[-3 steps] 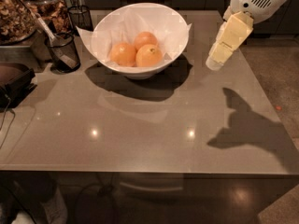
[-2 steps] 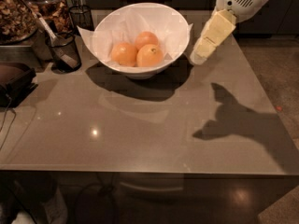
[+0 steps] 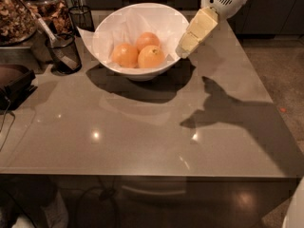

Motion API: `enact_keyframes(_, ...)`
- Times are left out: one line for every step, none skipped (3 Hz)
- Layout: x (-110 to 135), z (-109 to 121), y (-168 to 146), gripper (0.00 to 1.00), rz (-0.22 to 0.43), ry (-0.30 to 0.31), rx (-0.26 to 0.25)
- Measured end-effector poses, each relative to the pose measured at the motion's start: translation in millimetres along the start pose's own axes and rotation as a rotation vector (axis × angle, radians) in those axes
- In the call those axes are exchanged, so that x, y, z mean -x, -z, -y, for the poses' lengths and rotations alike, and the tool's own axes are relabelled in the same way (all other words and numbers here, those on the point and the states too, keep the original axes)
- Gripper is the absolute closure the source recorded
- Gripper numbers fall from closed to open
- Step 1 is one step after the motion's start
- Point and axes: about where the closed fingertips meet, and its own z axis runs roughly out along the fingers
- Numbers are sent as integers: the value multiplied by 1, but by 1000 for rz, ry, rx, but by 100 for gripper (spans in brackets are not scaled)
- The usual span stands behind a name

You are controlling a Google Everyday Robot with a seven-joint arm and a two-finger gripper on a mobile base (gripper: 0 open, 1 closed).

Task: Pick orange from white bowl

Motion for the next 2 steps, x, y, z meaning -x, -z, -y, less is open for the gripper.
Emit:
enact_keyframes(8, 0, -3, 0, 30, -14, -13)
enact_keyframes(45, -7, -21, 0, 65, -46, 24)
